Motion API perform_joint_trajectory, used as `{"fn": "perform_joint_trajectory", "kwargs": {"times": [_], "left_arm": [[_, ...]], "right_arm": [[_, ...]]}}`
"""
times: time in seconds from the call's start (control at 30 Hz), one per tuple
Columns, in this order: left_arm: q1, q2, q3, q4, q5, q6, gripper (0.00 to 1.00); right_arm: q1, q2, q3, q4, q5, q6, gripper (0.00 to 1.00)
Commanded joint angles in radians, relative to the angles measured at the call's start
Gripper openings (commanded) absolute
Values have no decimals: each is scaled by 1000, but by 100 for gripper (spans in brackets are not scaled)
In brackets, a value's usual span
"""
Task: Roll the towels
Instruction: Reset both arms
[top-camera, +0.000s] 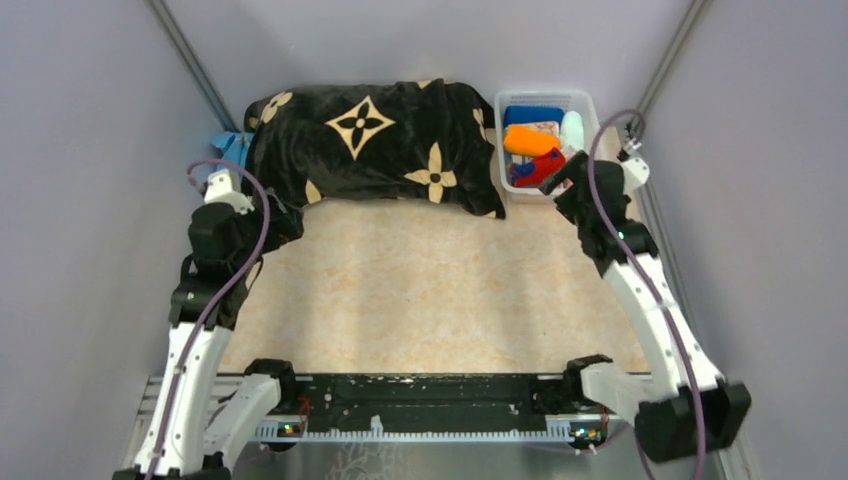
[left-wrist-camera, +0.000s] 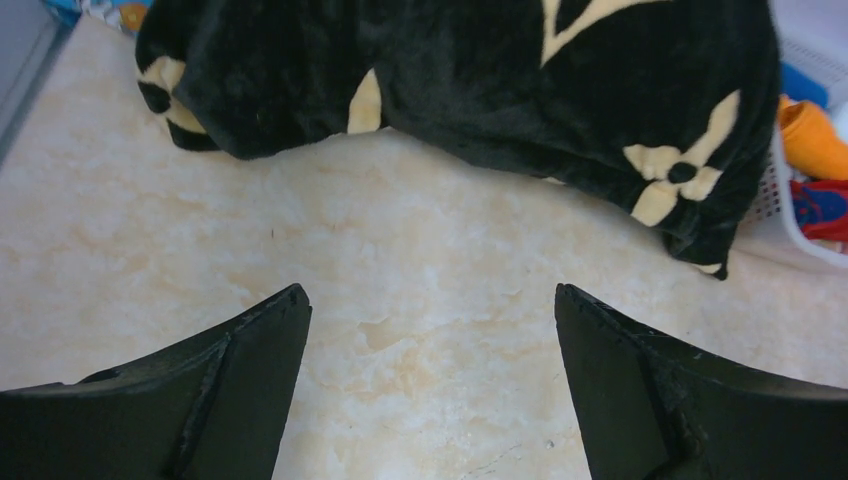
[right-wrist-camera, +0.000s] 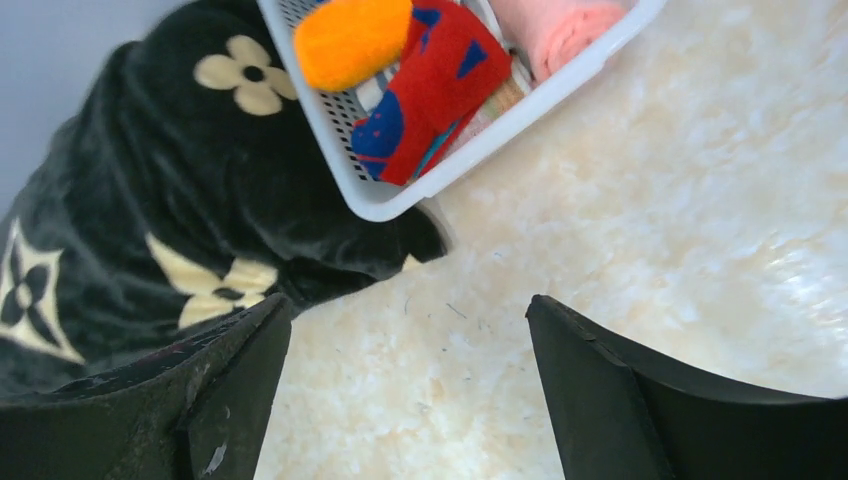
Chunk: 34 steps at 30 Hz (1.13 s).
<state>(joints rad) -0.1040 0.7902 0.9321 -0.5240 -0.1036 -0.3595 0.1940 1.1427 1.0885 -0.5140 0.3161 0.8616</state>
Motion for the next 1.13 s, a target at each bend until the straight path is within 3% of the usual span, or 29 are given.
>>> {"fn": "perform_joint_trajectory", "kwargs": {"times": [0.0, 0.2, 0.37, 1.1], "left_arm": [[6, -147, 4, 28, -5, 33, 99], [7, -282, -2, -9, -74, 40, 99], [6, -330, -25, -19, -59, 41, 99], [7, -307, -94, 27, -66, 46, 99]], "right_arm": [[-3, -298, -107, 123, -3, -305, 89], [-1, -710, -301, 224, -42, -540, 89], [-2, -926, -440, 305, -36, -676, 89], [-1, -1011, -556, 346, -41, -769, 90]]}}
